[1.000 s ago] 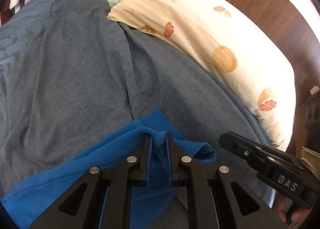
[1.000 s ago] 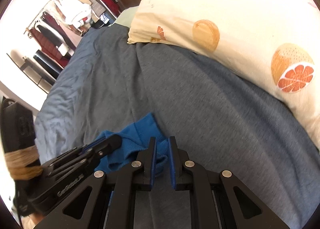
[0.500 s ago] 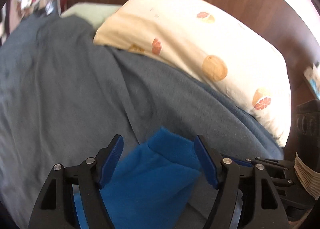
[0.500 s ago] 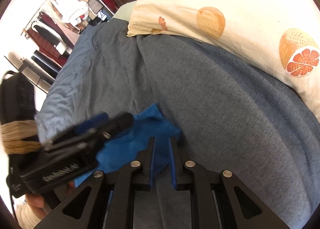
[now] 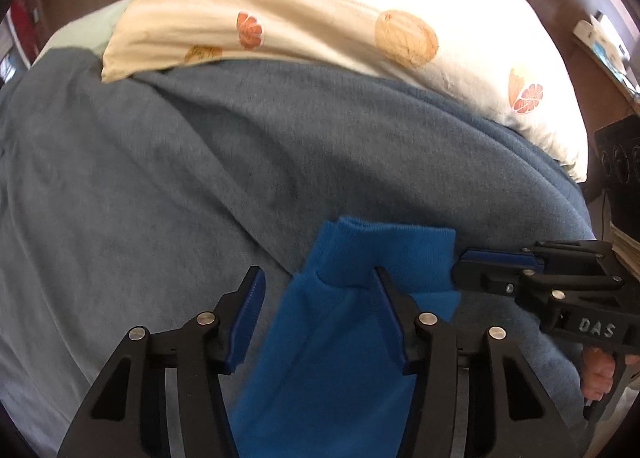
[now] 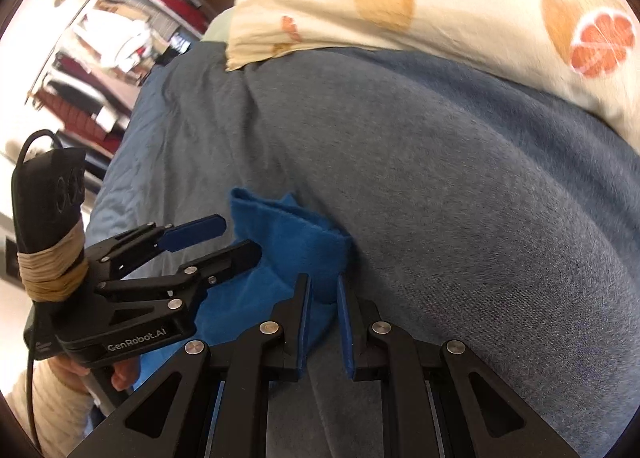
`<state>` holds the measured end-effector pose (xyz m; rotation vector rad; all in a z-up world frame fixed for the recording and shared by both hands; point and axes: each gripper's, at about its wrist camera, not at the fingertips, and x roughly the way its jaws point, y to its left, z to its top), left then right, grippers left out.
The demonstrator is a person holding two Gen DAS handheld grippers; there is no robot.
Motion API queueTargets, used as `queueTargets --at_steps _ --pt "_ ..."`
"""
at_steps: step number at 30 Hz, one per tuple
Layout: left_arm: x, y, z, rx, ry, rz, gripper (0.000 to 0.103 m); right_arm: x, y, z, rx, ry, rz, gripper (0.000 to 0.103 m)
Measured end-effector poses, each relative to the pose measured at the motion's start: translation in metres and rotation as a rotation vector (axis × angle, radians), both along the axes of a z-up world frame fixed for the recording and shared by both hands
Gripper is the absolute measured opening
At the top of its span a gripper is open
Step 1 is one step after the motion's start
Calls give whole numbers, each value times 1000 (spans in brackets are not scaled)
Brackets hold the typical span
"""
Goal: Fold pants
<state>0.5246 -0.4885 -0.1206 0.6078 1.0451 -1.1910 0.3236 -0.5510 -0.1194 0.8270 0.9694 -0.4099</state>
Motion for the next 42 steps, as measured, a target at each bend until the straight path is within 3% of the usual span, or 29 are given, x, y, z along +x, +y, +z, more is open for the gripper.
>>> queueTargets --at_steps 4,6,11,16,19,26,32,38,42 --pt "15 -4 10 -11 -73 -12 48 -9 -3 -4 -20 22 -63 15" --pt "24 -9 7 -5 -106 -14 38 -11 -3 -10 -8 37 -75 15" --pt "26 -32 -14 36 22 -106 26 -4 -1 -21 -8 25 -73 15" --pt "36 -44 -26 30 193 -149 26 -3 -6 -23 32 -25 -80 16" --pt "38 -49 -38 62 233 -178 27 1 -8 -25 39 -50 -83 23" --pt "65 -48 -53 79 372 -162 29 16 -7 -30 43 -75 -55 23" --pt "76 -44 -57 89 407 -192 29 25 -1 -25 31 -88 -18 23" --pt "61 -51 -50 106 367 -242 28 23 1 -18 65 -80 -4 23" --pt "68 -52 -56 115 438 -205 28 24 4 -20 50 -78 3 23"
